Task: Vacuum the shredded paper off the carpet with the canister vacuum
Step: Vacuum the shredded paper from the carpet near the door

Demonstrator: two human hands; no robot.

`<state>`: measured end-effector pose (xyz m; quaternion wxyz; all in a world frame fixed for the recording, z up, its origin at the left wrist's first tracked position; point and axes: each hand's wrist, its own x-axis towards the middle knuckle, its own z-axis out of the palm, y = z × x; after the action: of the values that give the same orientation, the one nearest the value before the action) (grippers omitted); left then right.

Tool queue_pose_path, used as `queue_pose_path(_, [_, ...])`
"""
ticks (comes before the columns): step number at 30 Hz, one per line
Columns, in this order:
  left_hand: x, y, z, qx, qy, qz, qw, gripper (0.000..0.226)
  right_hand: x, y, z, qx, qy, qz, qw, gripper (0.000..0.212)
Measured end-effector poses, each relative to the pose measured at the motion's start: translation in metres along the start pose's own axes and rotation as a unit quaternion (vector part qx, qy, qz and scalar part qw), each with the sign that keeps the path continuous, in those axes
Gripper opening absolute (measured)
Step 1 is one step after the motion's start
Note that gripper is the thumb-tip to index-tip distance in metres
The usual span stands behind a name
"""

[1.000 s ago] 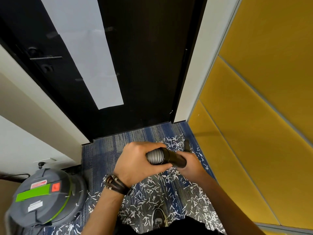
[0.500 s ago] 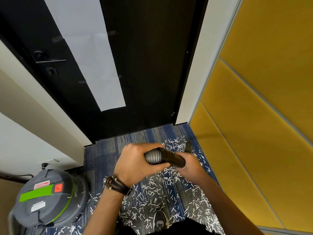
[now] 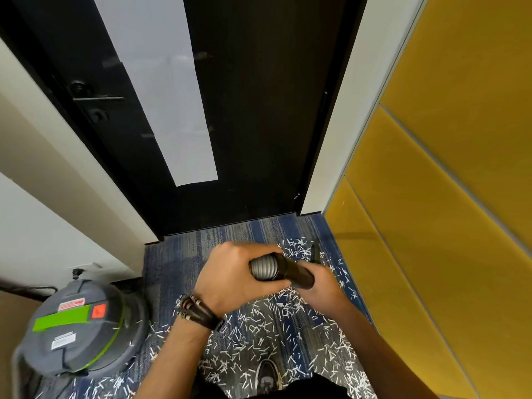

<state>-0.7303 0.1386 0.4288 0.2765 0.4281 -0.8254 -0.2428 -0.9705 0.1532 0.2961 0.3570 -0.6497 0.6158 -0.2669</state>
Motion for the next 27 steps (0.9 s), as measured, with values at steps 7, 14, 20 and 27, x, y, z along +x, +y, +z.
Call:
queue_pose_path(7, [-0.005, -0.003, -0.007, 0.013, -0.006, 0.011, 1.0, 0.054, 0.0, -0.007, 0.007, 0.014, -0.015, -0.016, 1.0, 0.021])
queue_pose_path(14, [-0.014, -0.007, -0.003, -0.035, -0.019, 0.004, 0.999, 0.053, -0.012, 0.001, 0.01, -0.022, -0.019, -0.017, 0.999, 0.016])
queue_pose_path(20, [-0.021, -0.008, -0.006, -0.011, 0.007, -0.01, 1.0, 0.052, -0.007, -0.009, 0.01, -0.018, -0.016, -0.015, 1.0, 0.012])
queue_pose_path(27, [-0.02, -0.006, -0.017, -0.015, 0.01, -0.004, 1.0, 0.053, -0.002, -0.016, 0.015, 0.002, -0.031, -0.031, 0.999, 0.013])
